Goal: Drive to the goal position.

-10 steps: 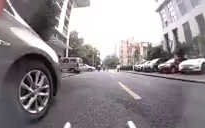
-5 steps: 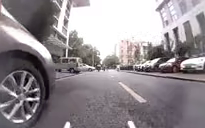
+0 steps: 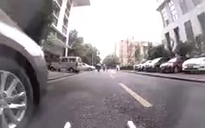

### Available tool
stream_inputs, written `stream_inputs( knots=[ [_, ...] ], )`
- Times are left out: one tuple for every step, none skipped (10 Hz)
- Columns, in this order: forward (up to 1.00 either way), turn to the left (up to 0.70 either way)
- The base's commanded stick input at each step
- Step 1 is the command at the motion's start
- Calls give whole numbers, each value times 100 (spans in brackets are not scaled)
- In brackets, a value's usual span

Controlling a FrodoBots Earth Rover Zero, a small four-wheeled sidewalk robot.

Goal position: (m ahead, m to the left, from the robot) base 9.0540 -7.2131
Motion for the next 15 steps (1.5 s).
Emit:
stream_inputs(
  knots=[
    [45,0],
    [45,0],
    [45,0],
    [45,0],
    [45,0],
    [45,0],
    [45,0],
    [45,0],
    [45,0],
    [45,0],
    [45,0],
    [45,0],
    [45,0],
    [45,0],
    [45,0]
  ],
)
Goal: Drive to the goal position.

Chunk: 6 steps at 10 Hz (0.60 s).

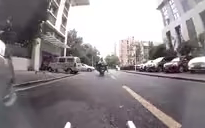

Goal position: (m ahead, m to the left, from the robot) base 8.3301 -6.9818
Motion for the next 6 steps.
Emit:
stream_inputs(
  knots=[
    [45,3],
    [45,24],
    [45,27],
    [45,27],
    [45,27],
    [45,27]
  ],
)
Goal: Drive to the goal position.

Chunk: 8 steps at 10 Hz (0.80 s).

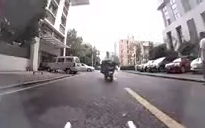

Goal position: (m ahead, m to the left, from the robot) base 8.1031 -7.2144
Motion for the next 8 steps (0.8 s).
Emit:
stream_inputs(
  knots=[
    [45,27],
    [45,27],
    [45,27],
    [45,27],
    [45,27],
    [45,27],
    [45,27],
    [45,27]
  ],
)
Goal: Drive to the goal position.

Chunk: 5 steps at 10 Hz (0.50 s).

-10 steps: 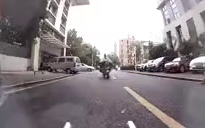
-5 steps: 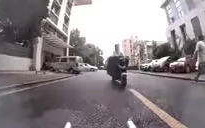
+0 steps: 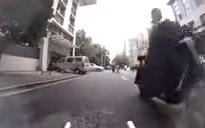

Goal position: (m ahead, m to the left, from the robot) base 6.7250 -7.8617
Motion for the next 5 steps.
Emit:
stream_inputs(
  knots=[
    [45,27],
    [45,27],
    [45,27],
    [45,27],
    [45,27]
  ],
)
